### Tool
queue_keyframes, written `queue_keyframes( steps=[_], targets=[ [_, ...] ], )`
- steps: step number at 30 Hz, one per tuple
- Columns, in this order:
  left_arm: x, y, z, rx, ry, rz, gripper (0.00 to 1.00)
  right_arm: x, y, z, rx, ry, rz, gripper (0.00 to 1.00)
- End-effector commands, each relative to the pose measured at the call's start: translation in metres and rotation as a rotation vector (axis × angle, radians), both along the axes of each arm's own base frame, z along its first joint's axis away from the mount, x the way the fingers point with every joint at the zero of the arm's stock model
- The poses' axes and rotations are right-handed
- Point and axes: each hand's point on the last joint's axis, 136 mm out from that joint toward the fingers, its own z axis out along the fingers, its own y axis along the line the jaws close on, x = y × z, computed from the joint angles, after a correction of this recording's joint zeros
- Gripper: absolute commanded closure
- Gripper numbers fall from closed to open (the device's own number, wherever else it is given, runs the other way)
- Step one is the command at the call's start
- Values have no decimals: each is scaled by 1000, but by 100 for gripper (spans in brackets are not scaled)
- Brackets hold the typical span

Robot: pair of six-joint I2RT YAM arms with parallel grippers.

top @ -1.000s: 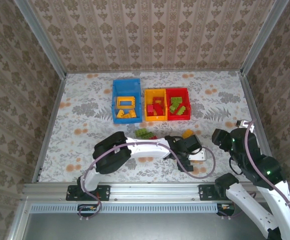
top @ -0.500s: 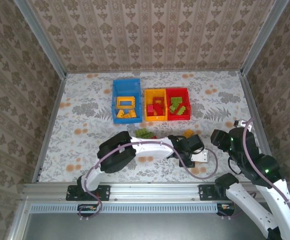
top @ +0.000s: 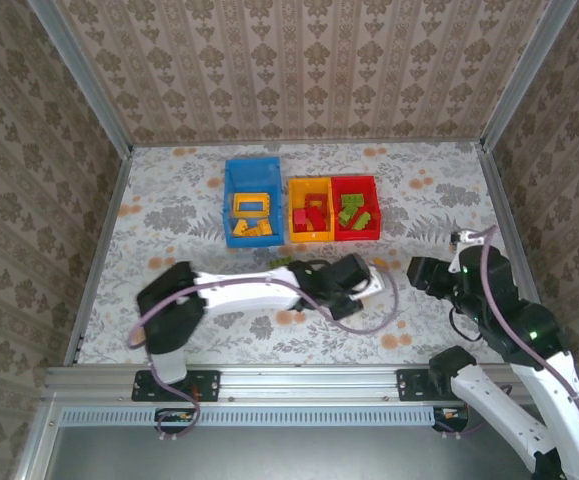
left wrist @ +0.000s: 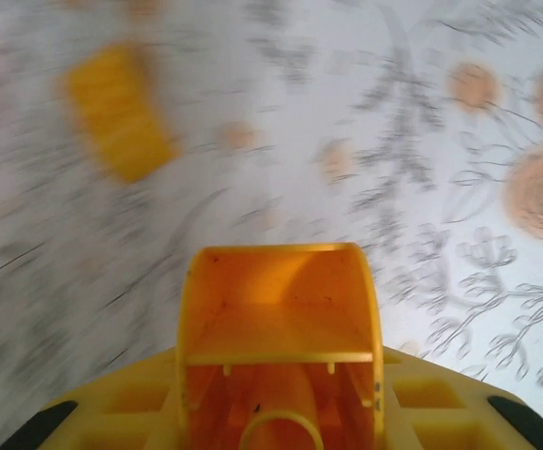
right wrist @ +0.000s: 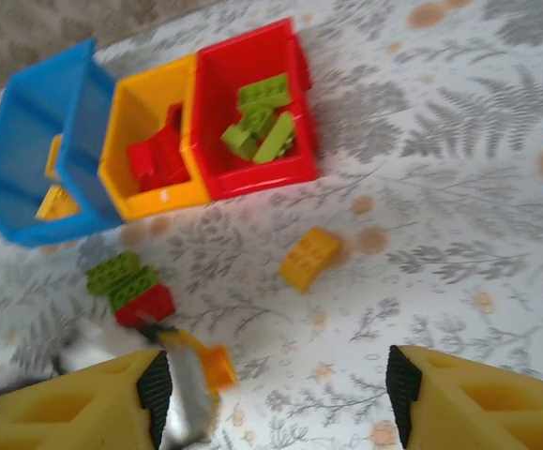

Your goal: Sort the legos into containers by color

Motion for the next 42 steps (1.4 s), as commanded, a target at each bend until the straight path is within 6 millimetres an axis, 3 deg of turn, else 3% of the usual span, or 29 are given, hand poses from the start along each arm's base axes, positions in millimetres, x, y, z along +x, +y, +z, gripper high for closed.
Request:
queue_keyframes(
  steps=[1, 5, 8, 12, 18, 23, 27, 33, 37, 42],
  targets=[
    [46, 60, 44, -88, -21, 331, 70, 11, 40, 0, 52, -2, 181, 37],
    [95, 144, 69, -163, 58, 642, 70, 20, 80, -5, 14, -22, 282, 38],
    [127, 193, 80, -236, 137, 833, 71, 25, 117, -2, -6, -57, 357, 38],
    [165, 223, 83, -305, 251, 965, 71, 30, 171, 4, 0, -115, 453, 38],
    [211, 219, 60, -298, 383, 1027, 71, 37, 231, 16, 0, -210, 540, 38],
    [236, 208, 28, -270, 466, 1076, 72, 43, 251, 17, 0, -205, 552, 38],
    [254, 199, 10, -320, 535, 1092, 69, 44, 251, 15, 5, -202, 546, 38],
    [265, 188, -8, -315, 595, 1090, 59, 42, 246, 3, -9, -183, 534, 36],
    [265, 191, -5, -306, 574, 1108, 44, 43, 242, -5, -28, -164, 523, 34],
    [260, 200, 18, -321, 509, 1122, 38, 45, 230, -19, -61, -138, 495, 30]
  ],
)
